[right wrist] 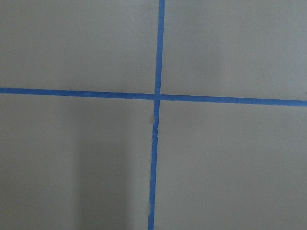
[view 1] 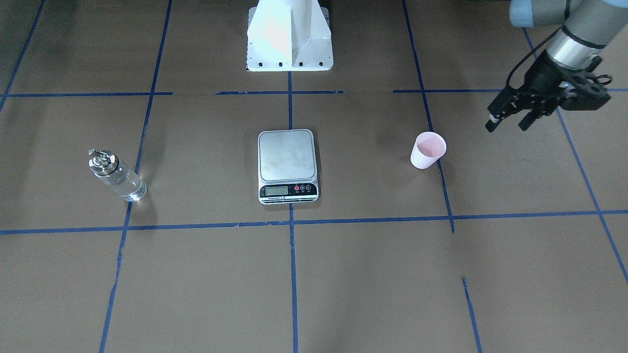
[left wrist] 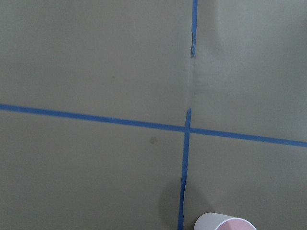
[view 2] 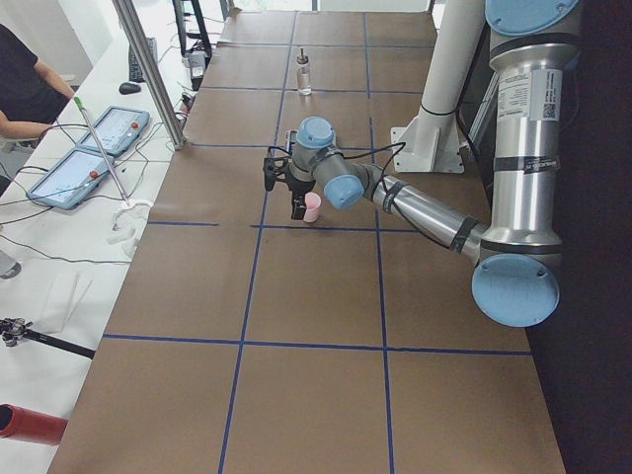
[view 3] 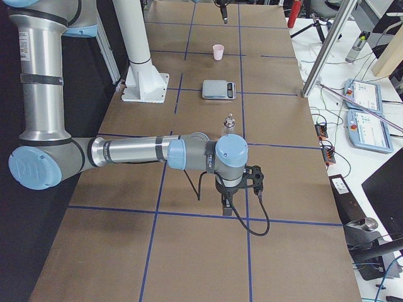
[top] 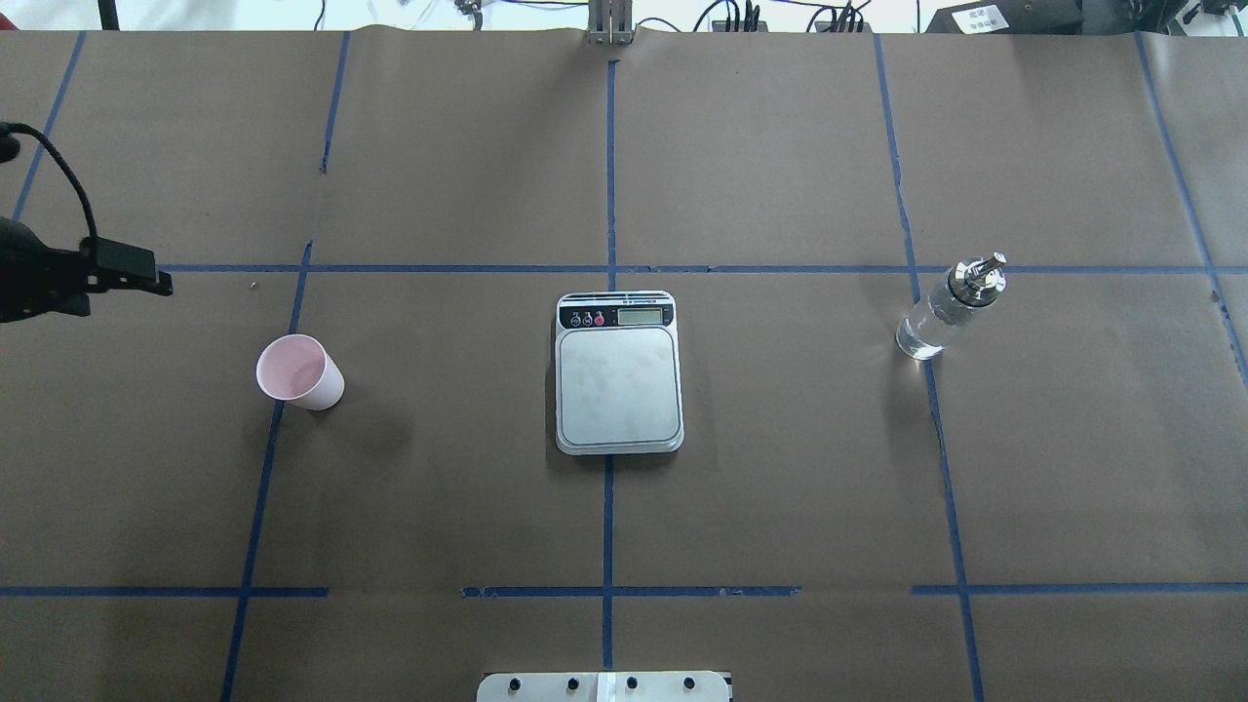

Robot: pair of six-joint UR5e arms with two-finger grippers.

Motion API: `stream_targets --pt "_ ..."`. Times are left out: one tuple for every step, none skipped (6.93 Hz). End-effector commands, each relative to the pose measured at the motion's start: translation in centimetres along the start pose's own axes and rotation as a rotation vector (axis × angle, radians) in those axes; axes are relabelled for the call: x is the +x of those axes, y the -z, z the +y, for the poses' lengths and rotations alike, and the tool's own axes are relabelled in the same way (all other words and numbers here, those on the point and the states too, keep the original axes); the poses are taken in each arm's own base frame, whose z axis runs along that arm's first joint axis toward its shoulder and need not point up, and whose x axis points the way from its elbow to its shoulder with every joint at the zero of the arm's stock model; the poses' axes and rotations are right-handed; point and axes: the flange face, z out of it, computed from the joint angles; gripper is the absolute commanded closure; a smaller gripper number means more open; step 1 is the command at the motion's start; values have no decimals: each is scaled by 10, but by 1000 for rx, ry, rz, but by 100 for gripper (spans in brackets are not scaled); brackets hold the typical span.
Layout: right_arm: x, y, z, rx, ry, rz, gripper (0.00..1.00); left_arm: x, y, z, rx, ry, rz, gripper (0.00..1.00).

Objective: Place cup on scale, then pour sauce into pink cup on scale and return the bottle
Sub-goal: 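Move the left gripper down to the pink cup and grasp it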

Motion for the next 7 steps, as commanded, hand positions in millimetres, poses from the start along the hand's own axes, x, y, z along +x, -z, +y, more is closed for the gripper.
stream_targets --pt "-1 0 -1 2 2 -1 0 20 -31 35 -17 19 -18 0" --pt "-2 2 -1 6 5 -1 0 23 -42 43 -38 8 -27 0" --pt "-2 1 -1 5 3 -1 0 27 -48 48 -41 -4 -31 1" --pt "-2 3 -3 7 5 1 0 32 -59 53 -42 -15 -42 3" --pt "-3 3 -4 7 5 -1 0 47 -65 50 -46 -14 -56 4" --pt "-3 2 -4 6 6 -1 0 58 -68 46 -50 -9 -75 4" --pt "-3 2 -5 6 4 -1 0 59 -72 43 -37 -9 -84 4"
